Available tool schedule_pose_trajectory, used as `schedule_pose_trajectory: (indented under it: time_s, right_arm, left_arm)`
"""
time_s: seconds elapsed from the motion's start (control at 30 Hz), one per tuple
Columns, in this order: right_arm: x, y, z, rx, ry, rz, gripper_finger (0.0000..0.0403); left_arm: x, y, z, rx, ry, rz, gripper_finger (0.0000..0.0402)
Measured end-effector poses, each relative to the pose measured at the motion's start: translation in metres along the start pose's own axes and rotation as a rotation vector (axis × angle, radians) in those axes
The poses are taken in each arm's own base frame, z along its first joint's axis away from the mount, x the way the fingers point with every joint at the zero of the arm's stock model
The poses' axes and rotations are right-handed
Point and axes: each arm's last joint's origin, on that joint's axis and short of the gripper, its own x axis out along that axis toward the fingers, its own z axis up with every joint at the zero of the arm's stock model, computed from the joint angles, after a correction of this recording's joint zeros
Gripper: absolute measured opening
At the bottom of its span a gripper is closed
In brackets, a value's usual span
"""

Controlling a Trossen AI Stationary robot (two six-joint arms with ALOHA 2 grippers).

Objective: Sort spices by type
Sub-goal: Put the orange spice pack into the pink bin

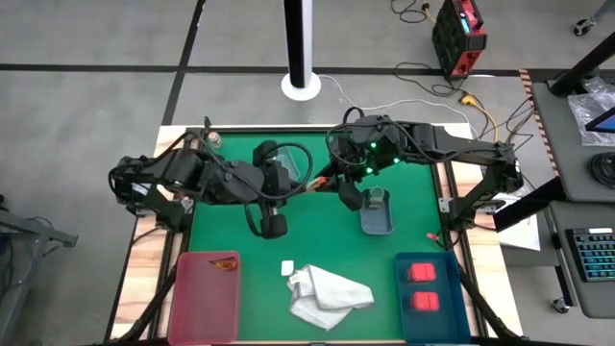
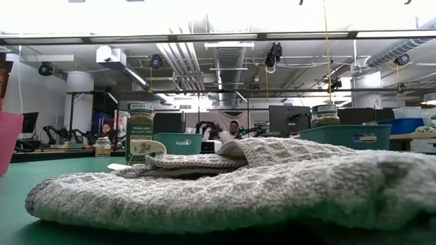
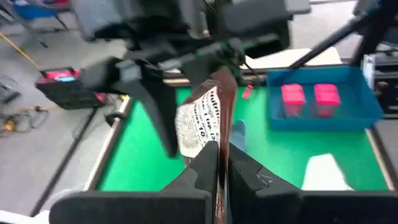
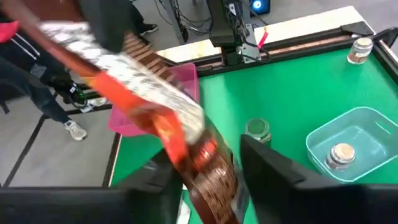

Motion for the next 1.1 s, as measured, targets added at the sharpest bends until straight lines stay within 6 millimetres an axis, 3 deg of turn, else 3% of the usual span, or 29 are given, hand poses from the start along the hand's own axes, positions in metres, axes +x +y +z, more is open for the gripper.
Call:
schedule_pose_trajectory:
  time_s: [0.27, 0.43, 0.5, 0.6, 0.8, 0.97, 1.1]
  right_arm:
    - [-0.004, 0.003, 0.001, 0.045, 0.013, 0.076, 0.0235]
    - [-0.005, 0.002, -0.004, 0.083, 0.062, 0.065, 0.0261]
    - [-0.005, 0.002, -0.006, 0.089, 0.084, 0.06, 0.0266]
    - [-0.003, 0.003, -0.009, 0.088, 0.099, 0.06, 0.0269]
    - [0.0, 0.004, -0.01, 0.057, 0.098, 0.066, 0.0258]
    - [0.003, 0.003, -0.011, 0.063, 0.106, 0.06, 0.0248]
    - [0.004, 0.004, -0.012, 0.062, 0.11, 0.06, 0.0248]
  left_arm:
    - [-0.023, -0.013, -0.012, -0.01, 0.113, -0.066, 0.0]
    - [-0.049, -0.033, -0.03, -0.089, 0.323, -0.278, 0.0]
    - [-0.061, -0.048, -0.043, -0.1, 0.437, -0.335, 0.0]
    - [-0.077, -0.079, -0.055, -0.035, 0.449, -0.406, 0.0]
    - [-0.095, -0.128, -0.095, -0.004, 0.509, -0.317, 0.0]
    - [-0.093, -0.146, -0.126, -0.074, 0.574, -0.203, 0.0]
    - [-0.088, -0.152, -0.138, -0.087, 0.603, -0.162, 0.0]
